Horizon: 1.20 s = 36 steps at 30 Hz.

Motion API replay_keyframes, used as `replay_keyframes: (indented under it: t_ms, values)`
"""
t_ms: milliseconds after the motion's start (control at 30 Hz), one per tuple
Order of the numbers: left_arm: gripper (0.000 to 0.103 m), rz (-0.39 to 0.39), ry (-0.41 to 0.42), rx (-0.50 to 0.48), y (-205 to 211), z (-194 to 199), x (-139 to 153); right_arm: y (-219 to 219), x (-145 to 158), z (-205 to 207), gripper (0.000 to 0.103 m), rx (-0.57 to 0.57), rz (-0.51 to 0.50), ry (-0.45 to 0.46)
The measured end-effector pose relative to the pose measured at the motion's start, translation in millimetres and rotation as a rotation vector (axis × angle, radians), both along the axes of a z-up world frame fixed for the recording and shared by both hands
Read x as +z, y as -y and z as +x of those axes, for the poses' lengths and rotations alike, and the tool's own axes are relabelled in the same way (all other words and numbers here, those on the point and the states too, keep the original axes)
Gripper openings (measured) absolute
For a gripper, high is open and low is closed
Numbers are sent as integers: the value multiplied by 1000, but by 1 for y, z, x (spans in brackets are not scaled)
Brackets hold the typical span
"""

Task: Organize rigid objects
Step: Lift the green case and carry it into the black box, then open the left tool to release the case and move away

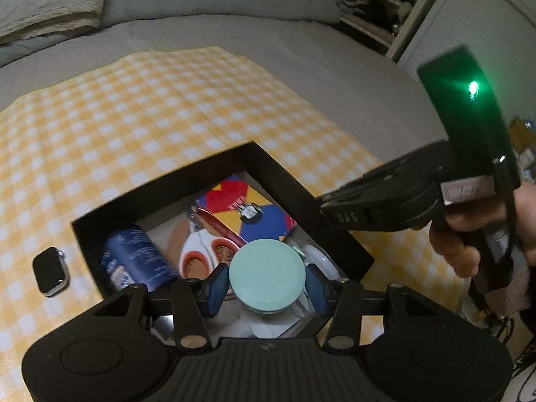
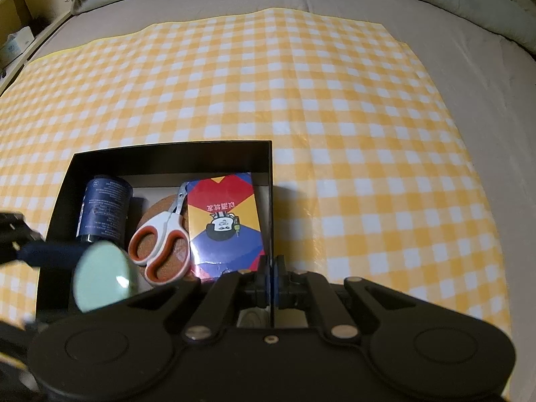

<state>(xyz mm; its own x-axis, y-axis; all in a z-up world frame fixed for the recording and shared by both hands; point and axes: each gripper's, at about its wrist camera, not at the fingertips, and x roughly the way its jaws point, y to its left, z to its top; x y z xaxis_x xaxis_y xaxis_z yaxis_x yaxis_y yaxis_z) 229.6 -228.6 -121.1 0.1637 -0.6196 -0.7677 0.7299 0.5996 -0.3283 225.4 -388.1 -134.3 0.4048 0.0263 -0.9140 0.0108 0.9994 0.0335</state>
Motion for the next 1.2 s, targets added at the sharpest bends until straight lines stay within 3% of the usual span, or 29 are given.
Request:
replay_keyframes:
  t_ms: [267, 533, 567, 633, 700, 1200]
  values:
    - [51, 60, 90, 101, -4, 16, -7, -2, 2, -1, 2, 1, -1, 3]
    - [52, 52, 162, 191, -13, 36, -9, -3, 1, -2, 2, -1, -1, 2]
    - [53, 56, 156, 193, -13, 36, -9, -4, 3, -2, 2, 0, -2, 2]
    - [72, 65, 128, 185, -13, 37, -10, -3, 3, -2, 2, 0, -3, 2]
    - [76, 76, 133, 174, -14, 34, -8, -4, 3, -2, 2, 0, 0, 2]
    - [96, 112, 131, 101, -17, 6, 8, -4, 2, -1, 2, 1, -3, 2]
